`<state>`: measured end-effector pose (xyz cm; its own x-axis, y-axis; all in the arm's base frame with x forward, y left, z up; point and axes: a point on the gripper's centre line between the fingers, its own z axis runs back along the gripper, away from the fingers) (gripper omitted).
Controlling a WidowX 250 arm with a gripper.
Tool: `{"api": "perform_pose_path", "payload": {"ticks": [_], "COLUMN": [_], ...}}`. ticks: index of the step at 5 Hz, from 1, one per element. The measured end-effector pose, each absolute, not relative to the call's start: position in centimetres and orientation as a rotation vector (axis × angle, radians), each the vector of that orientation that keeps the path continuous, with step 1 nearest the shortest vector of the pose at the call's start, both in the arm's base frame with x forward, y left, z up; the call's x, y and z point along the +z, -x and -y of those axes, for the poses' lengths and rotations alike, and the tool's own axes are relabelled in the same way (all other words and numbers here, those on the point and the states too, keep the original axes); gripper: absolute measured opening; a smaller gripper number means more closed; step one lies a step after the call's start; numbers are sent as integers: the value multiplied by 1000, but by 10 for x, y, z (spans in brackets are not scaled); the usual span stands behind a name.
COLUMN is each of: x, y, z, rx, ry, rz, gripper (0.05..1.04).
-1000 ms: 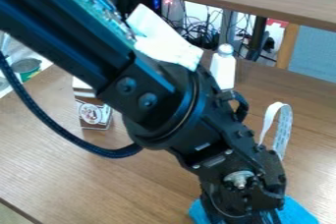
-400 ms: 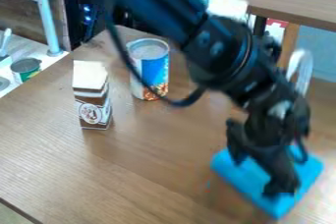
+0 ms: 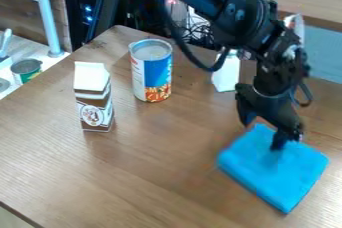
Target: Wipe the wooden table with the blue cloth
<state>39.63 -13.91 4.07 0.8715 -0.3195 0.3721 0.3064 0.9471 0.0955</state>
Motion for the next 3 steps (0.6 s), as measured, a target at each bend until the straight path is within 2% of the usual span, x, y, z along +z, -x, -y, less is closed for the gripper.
{"api": "perform_pose_path", "payload": {"ticks": [1, 2, 3], "x": [39, 33, 36], "y": [-404, -388, -357], "z": [135, 130, 138], "rx": [-318, -314, -350], "ry": [-24, -26, -37], "rz": [385, 368, 361], "gripper": [1001, 1001, 1001]}}
